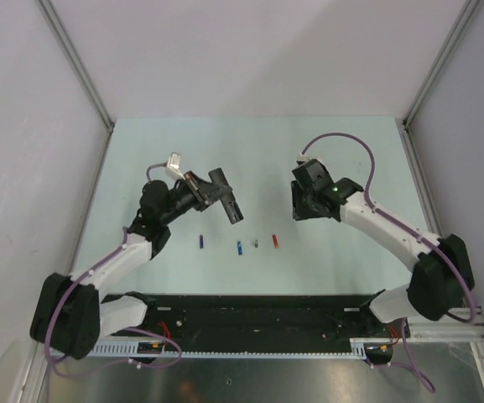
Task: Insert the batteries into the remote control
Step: Place the battery cover at the center of the board.
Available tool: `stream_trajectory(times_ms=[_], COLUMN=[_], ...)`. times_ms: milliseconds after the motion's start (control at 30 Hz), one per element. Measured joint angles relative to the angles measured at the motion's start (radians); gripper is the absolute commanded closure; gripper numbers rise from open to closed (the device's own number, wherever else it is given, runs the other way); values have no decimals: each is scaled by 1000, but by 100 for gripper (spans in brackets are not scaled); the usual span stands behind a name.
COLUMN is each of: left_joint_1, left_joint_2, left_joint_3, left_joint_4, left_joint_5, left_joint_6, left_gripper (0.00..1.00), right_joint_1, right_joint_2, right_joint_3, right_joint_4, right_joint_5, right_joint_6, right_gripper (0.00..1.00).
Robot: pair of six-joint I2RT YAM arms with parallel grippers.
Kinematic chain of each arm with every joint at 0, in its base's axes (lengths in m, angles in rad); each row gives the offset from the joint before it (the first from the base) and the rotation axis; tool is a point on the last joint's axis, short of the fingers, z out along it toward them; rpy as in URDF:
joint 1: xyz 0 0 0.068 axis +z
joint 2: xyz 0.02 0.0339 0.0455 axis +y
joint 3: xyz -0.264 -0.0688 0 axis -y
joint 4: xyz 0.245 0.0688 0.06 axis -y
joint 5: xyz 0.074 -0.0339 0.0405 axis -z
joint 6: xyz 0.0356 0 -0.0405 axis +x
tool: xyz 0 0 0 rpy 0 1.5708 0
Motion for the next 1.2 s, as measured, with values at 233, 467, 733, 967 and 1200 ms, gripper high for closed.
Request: stream_trajectory(times_ms=[233,467,733,967,1200], left_joint_1=[2,2,2,2,2], left_joint_2=[-171,-290,-315,-326,-326], left_joint_3=[-93,-171,-206,-221,-227], left_joint_4=[-2,-1,-2,-2,-3], left_joint_5=[93,153,182,182,182], left_joint_6=[-1,-1,-1,-2,-2], left_gripper=[100,100,100,100,100], right_joint_1=[-79,-154,-202,-216,-220], right_joint_2=[176,278,340,375,377], right_joint_3=[-26,-26,-26,-26,-26], right_joint_4=[59,123,155,160,160], right_joint_5=[55,66,65,54,50], right_joint_6=[-50,-67,-66,-67,-66], right_gripper=[100,100,100,69,47])
